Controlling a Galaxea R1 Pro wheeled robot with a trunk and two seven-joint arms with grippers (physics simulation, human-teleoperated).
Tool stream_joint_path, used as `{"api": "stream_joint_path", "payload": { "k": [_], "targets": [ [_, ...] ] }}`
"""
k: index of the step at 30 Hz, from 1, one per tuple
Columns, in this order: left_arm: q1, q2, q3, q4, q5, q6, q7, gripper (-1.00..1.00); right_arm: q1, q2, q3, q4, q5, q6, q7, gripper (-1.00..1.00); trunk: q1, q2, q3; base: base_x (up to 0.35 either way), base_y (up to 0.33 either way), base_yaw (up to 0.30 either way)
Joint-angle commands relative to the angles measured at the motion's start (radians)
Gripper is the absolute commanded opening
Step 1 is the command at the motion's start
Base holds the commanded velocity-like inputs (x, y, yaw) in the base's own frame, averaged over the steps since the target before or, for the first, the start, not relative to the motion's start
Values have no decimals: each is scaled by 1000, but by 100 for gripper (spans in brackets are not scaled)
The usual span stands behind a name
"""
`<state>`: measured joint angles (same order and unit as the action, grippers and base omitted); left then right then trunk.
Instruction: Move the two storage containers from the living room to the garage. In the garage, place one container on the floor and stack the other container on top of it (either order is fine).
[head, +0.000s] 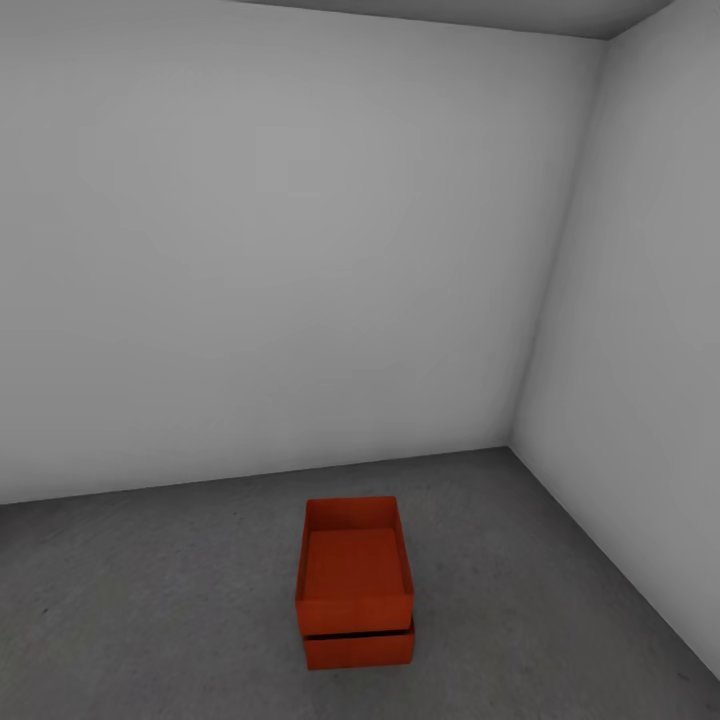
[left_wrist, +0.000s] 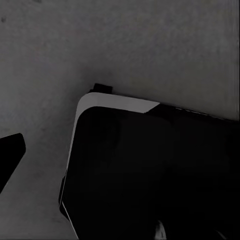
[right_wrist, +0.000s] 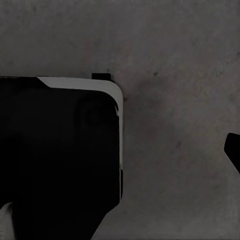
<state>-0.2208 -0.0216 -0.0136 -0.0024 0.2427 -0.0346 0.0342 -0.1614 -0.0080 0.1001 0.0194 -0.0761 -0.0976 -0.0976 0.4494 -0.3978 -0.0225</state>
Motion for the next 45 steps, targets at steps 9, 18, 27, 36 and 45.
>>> {"api": "stream_joint_path", "payload": {
  "k": [9, 18, 27, 36, 45],
  "targets": [
    [13, 5, -3, 1, 7, -28, -23, 100, -2, -2, 9, 2, -7, -22, 7, 100, 1, -2, 8, 0, 0, 0],
    [14, 16, -7, -32, -5, -34, -22, 100, -1, 2, 10, 2, -5, -23, 9, 100, 1, -2, 14, 0, 0, 0],
    [14, 17, -10, -29, -5, -34, -22, 100, -1, 3, 10, 3, -5, -24, 9, 100, 1, -2, 18, 0, 0, 0],
    [14, 18, -10, -32, -6, -34, -22, 100, -2, 2, 10, 7, -8, -21, 9, 100, 1, -2, 19, 0, 0, 0],
    [14, 19, -6, -35, -5, -34, -22, 100, -1, 0, 10, 8, -10, -19, 9, 100, 1, -2, 19, 0, 0, 0]
  ]
}}
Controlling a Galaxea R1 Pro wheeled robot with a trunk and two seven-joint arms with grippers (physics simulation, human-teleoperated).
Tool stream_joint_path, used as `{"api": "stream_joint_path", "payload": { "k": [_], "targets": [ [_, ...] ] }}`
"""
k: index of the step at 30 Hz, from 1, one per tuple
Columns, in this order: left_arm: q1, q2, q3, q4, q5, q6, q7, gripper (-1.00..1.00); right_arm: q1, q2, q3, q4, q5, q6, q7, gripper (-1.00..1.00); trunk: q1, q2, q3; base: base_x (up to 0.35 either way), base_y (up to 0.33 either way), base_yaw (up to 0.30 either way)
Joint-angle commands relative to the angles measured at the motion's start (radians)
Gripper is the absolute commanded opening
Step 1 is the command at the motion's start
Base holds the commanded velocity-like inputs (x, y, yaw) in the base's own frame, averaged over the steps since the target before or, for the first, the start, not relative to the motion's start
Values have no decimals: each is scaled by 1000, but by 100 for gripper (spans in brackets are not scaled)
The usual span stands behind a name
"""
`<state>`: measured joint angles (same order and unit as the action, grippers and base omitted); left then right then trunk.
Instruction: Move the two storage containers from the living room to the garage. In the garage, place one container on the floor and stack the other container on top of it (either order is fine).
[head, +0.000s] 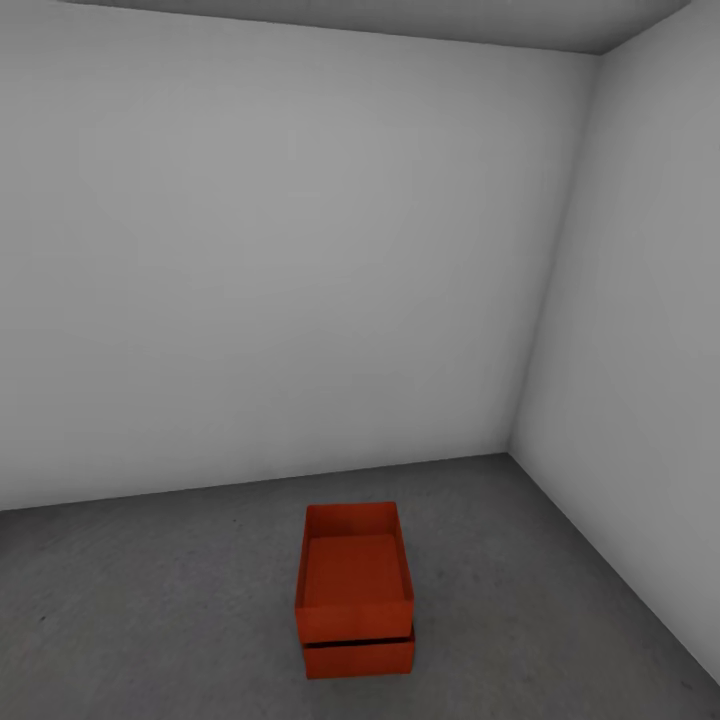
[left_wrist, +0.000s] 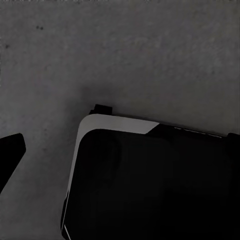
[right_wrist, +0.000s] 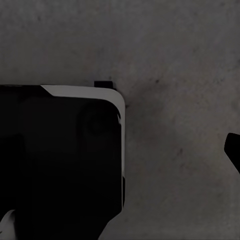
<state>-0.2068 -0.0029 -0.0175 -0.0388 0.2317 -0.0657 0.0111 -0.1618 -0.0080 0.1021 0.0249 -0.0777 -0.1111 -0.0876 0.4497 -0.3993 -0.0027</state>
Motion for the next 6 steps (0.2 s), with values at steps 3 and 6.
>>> {"api": "stream_joint_path", "payload": {
  "k": [3, 6],
  "targets": [
    [0, 1, -2, 1, 7, -3, 1, 100, -1, 0, 8, 3, -8, -4, -1, 100, 0, -1, 0, 0, 0, 0],
    [0, 1, -3, 1, 6, -3, 1, 100, -1, 1, 8, 3, -8, -4, -1, 100, 0, -1, 0, 0, 0, 0]
  ]
}}
